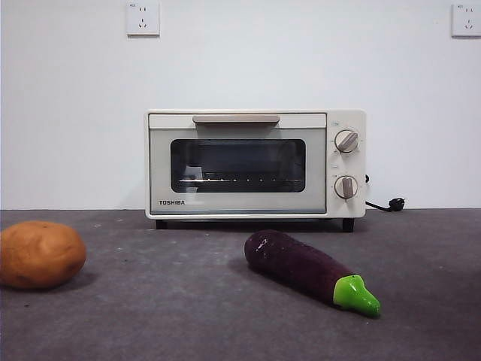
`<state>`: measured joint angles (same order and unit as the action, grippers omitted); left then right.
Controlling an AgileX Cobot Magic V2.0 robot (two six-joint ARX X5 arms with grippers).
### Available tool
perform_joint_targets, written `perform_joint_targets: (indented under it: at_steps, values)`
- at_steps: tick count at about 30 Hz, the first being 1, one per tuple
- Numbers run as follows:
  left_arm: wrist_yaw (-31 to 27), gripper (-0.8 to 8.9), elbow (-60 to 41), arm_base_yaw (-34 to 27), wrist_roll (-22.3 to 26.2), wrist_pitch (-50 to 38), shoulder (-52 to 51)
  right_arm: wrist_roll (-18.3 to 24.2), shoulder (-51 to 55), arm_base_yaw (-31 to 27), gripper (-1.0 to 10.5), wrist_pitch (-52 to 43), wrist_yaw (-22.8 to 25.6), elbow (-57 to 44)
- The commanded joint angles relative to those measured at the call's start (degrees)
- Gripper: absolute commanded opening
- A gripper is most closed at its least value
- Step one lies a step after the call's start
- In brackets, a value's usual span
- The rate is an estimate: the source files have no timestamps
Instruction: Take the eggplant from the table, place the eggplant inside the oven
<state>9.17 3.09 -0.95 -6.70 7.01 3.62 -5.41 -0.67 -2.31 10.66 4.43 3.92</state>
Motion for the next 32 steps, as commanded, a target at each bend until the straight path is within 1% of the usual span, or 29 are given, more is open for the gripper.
perform_joint_targets:
  at_steps: [1,5,9,12,15,22,27,30,32]
  values:
    - [0.2,-0.05,3.3,0.1,-0.7,-0.6,0.6,-1.1,0.1,0.0,-0.1,-0.9,-0.2,3.5]
    - [0.2,-0.05,8.3,0.1,-0.9,-0.6,3.3,-1.1,-0.1,0.0,-0.1,-0.8,0.1,8.0]
    - [0.3,-0.05,14.3,0.1,-2.4,-0.6,8.0,-1.1,-2.2,0.0,-0.1,-0.7,0.1,13.5]
    - [2.3,-0.06,19.4,0.1,-2.4,-0.6,12.6,-1.1,-5.3,0.0,-0.1,0.6,0.0,18.7]
    - [4.6,-0.06,25.0,0.1,-2.3,-0.6,17.6,-1.0,-9.8,0.0,-0.1,2.8,-0.3,24.9]
    - [9.5,-0.05,38.8,0.2,-2.3,0.3,28.6,-0.3,-22.9,0.0,-0.1,8.8,-3.8,41.2]
    - [9.5,-0.06,50.4,1.6,-2.0,5.0,35.9,1.6,-32.3,0.0,-0.1,12.5,-6.5,53.5]
    - [9.5,-0.05,57.7,3.1,-0.8,8.3,40.2,3.1,-37.9,0.0,-0.1,15.1,-7.6,61.3]
    - [9.5,-0.06,62.8,4.3,0.6,10.5,43.1,3.1,-41.4,0.0,-0.1,16.7,-8.3,66.7]
